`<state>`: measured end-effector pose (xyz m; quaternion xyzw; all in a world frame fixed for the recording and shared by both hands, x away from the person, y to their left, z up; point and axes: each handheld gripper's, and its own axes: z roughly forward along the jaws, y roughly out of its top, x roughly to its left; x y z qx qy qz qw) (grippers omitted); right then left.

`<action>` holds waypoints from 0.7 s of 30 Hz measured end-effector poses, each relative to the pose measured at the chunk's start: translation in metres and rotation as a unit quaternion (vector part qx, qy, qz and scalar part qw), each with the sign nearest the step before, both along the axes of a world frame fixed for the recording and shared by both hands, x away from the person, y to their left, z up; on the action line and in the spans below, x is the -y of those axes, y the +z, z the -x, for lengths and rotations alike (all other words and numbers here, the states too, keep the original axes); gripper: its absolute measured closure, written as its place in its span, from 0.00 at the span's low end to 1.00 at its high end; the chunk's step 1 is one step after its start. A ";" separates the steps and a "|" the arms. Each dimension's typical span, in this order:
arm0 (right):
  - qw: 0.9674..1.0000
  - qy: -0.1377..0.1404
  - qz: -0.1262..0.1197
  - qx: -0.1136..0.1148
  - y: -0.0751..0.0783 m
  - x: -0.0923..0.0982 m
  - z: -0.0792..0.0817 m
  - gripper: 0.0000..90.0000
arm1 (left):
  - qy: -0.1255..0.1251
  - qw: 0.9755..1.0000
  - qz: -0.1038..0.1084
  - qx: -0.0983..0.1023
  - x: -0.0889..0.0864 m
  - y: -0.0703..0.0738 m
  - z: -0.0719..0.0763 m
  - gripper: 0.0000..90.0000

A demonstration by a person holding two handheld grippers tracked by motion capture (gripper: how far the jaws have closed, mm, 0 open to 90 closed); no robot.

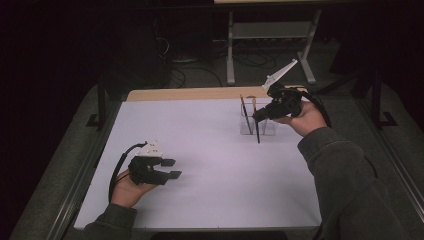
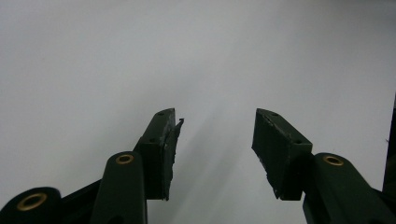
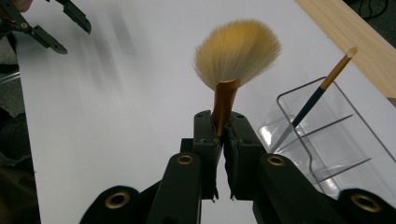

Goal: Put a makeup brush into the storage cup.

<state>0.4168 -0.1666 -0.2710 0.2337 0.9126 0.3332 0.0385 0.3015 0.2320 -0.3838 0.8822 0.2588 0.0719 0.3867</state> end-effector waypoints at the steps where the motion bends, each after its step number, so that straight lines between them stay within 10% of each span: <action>1: 1.000 -0.001 0.001 0.002 0.001 0.001 -0.001 0.92 | 0.000 1.000 0.001 0.000 0.000 0.000 0.000 0.54; 21: 1.000 -0.023 0.002 0.007 0.025 0.009 -0.021 0.92 | -0.002 1.000 -0.001 0.007 -0.004 0.001 0.001 0.54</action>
